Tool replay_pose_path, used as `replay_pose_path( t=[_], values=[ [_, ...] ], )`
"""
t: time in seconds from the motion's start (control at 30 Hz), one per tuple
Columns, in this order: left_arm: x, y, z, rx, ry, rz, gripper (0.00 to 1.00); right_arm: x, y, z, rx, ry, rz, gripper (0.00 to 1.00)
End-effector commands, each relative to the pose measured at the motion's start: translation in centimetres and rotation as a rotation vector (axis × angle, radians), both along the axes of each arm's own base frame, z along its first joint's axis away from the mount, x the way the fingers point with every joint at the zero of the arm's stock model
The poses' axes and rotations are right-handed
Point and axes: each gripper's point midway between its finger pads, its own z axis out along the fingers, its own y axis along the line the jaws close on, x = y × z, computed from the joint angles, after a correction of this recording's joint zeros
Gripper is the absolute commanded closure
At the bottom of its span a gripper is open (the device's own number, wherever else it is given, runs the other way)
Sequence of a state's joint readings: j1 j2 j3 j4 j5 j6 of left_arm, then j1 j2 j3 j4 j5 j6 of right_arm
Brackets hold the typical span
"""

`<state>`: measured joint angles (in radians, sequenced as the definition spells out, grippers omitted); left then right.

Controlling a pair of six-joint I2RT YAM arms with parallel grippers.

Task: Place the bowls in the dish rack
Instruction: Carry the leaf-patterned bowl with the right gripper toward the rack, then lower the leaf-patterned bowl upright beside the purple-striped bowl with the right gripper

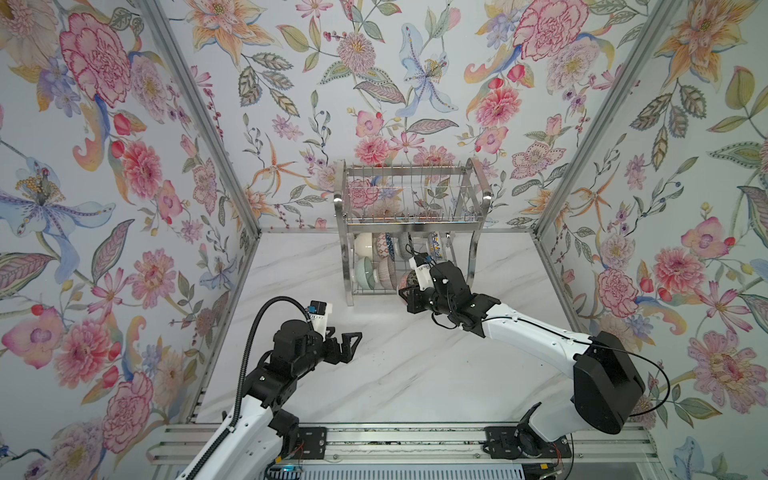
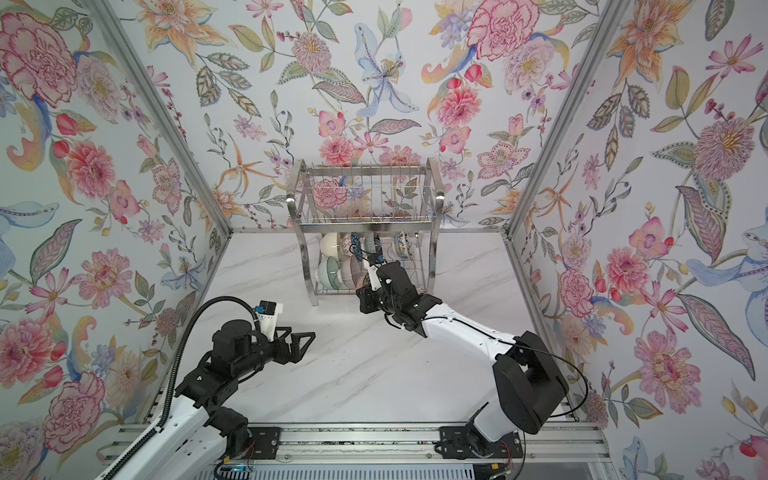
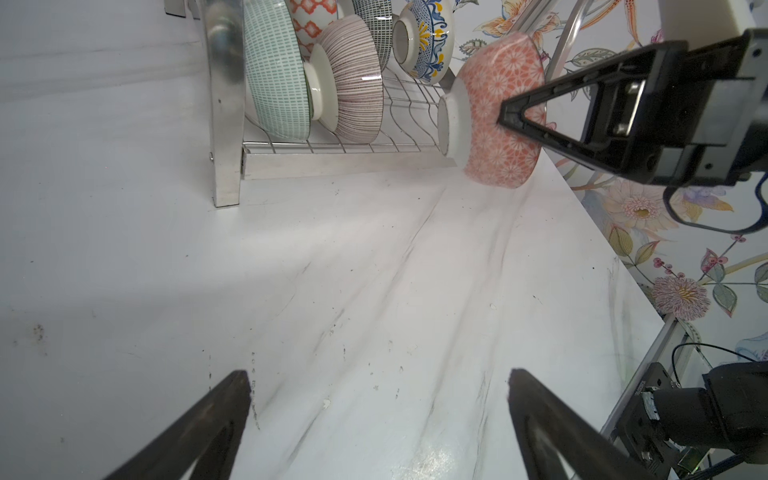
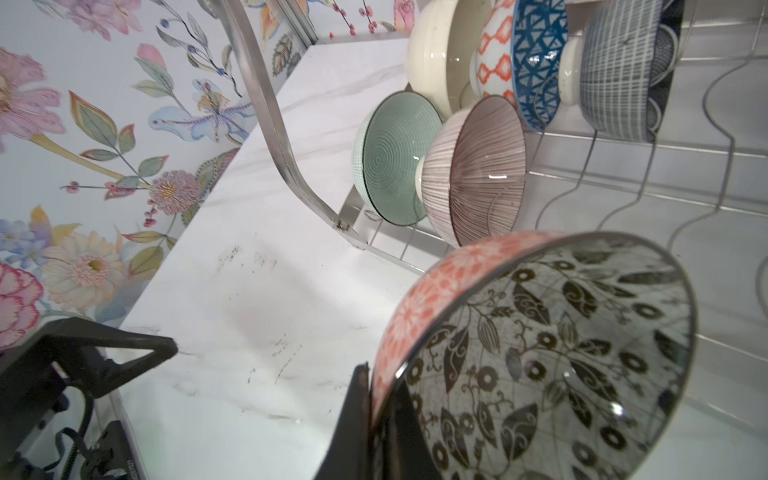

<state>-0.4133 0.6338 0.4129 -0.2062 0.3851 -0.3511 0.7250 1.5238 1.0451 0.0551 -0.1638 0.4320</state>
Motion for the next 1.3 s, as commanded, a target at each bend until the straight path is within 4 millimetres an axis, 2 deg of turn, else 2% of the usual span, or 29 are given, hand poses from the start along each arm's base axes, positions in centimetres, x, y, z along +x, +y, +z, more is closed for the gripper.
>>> replay_pose_path(
  t=[0.0,0.43,0.6,0.63,0.67,1.0,1.27],
  values=[
    [-0.1,-0.2,0.3,0.017,-0.026,-0.017,0.01,1.1,1.4,3.3,0.159,-0.074,0.033,1.0],
    [-0.3,-0.6,-0.1,0.022,-0.018,-0.035,0.01,5.2,-0.6,3.7,0.368,-0.064,0.001,1.0],
    [-0.4,-0.8,-0.1,0.021,-0.018,-0.045,0.01,5.8,-0.2,3.5,0.394,-0.039,0.029,1.0],
    [-0.5,-0.9,-0.1,0.021,-0.016,-0.046,0.01,6.8,-1.2,3.3,0.401,-0.036,0.007,1.0],
    [-0.5,-0.9,-0.1,0.021,-0.015,-0.048,0.01,6.9,-1.2,3.3,0.409,-0.034,0.012,1.0],
    [-0.9,-1.4,-0.2,0.022,-0.014,-0.071,0.01,8.5,-1.2,2.2,0.435,0.024,0.061,1.0],
    [-1.0,-1.6,-0.3,0.023,-0.015,-0.078,0.01,9.4,-0.6,2.0,0.471,0.051,0.109,1.0]
  ],
)
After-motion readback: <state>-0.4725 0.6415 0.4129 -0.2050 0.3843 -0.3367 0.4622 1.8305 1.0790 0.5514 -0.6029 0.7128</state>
